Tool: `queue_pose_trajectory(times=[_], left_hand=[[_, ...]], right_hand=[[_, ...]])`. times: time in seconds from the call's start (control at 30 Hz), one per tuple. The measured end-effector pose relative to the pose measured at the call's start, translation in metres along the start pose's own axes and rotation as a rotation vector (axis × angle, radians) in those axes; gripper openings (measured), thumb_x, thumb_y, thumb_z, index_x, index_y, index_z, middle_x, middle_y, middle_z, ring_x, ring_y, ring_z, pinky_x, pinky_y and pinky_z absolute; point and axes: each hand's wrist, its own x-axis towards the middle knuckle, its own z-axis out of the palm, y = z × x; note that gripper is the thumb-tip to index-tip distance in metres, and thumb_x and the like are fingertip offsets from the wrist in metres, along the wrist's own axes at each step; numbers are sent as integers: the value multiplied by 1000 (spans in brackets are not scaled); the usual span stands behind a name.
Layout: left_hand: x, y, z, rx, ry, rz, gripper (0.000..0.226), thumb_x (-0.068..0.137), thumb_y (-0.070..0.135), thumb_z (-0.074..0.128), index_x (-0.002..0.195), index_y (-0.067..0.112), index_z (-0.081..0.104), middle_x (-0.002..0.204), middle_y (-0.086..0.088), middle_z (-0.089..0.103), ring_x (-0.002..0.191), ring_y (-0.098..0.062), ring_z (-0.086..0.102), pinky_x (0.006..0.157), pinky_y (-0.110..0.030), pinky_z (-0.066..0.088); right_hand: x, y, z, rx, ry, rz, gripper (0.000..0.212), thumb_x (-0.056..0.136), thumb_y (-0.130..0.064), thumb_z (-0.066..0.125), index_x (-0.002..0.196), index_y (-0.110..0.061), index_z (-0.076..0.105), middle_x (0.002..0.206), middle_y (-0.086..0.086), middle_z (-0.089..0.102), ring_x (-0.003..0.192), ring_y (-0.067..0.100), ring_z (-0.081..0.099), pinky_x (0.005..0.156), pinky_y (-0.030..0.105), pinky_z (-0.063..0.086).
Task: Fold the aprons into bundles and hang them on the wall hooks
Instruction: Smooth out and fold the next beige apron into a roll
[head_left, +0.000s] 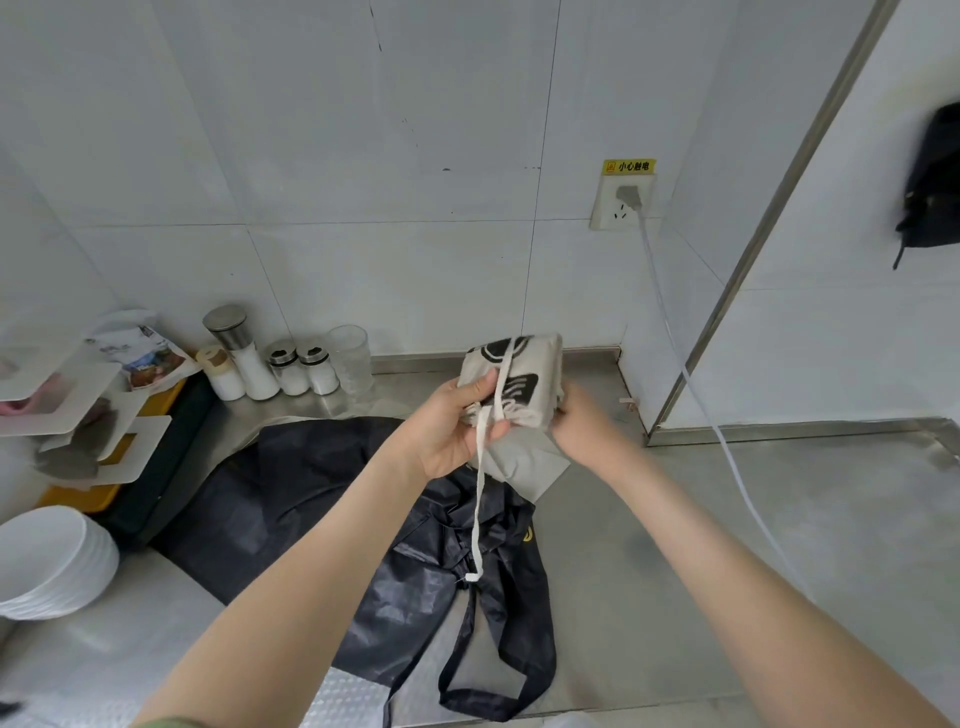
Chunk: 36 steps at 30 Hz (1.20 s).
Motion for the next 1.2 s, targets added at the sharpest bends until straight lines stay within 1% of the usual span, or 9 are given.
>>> queue_pose_trajectory(times=[0.07, 0.17, 0.33, 0.47, 0.63, 0.77, 0.93, 1.07, 1.2], left_hand=[[4, -3, 3, -104, 44, 20, 29, 85, 24, 57, 93, -3, 66, 83, -15, 70, 65, -21, 70, 47, -21, 55], [12, -8, 7, -3, 122, 86, 41, 98, 33, 43, 112, -1, 60, 85, -11, 67, 66, -18, 63, 52, -22, 51], [20, -8, 1, -25, 207, 160, 45, 101, 36, 41, 134, 6, 50, 119, -13, 65, 101, -25, 66, 70, -31, 56], [18, -11, 0, 100, 181, 113, 37, 104, 40, 33, 107, 15, 60, 87, 0, 61, 70, -14, 51, 56, -26, 34], [16, -8, -2, -138, 206, 131, 35, 105, 29, 35, 107, 7, 62, 98, -7, 67, 82, -17, 62, 73, -28, 49], [15, -7, -11, -349, 353, 82, 24, 102, 23, 42, 102, 6, 60, 80, -4, 61, 66, -11, 52, 63, -21, 45], [8, -9, -19, -493, 328, 44, 30, 102, 17, 37, 85, 3, 57, 66, -5, 55, 54, -12, 45, 44, -19, 44], [2, -17, -22, -576, 152, -45, 10, 88, 5, 47, 79, 7, 52, 63, -3, 46, 43, -10, 40, 37, -17, 36], [0, -25, -30, -657, -59, -218, 43, 75, -13, 62, 104, 12, 41, 71, -10, 46, 43, -18, 43, 37, -24, 39]], right_hand=[[3, -1, 10, -10, 10, 34, 21, 101, -5, 37, 87, -12, 52, 81, 0, 52, 66, 6, 43, 56, 10, 33], [3, -2, 23, 242, 27, 66, 22, 100, -2, 37, 93, -13, 55, 91, 0, 58, 85, 11, 52, 84, 24, 41], [-6, -7, 30, 472, -69, 133, 15, 100, -20, 43, 102, -26, 57, 85, -24, 59, 82, -13, 52, 77, 15, 37], [-5, -6, 40, 472, -44, 75, 24, 100, -30, 47, 124, -26, 47, 106, -16, 62, 103, 0, 56, 103, 28, 39], [-5, -2, 33, 381, -59, 23, 15, 100, -29, 47, 115, -32, 47, 57, -12, 50, 64, 19, 46, 73, 28, 39], [-6, -1, 21, 315, -43, 16, 10, 99, -18, 50, 107, -16, 57, 62, -16, 52, 53, -6, 46, 58, 9, 34], [-6, -2, 10, 239, -43, 9, 25, 98, -10, 50, 78, -19, 61, 69, -9, 52, 55, -6, 43, 59, 9, 33], [-1, -9, 5, 321, 51, 32, 4, 96, -8, 53, 98, -11, 52, 69, -2, 52, 46, 1, 43, 47, 12, 34], [3, -10, 7, 324, 146, -5, 38, 96, -9, 53, 129, -23, 38, 60, 1, 40, 45, 4, 33, 46, 14, 28]])
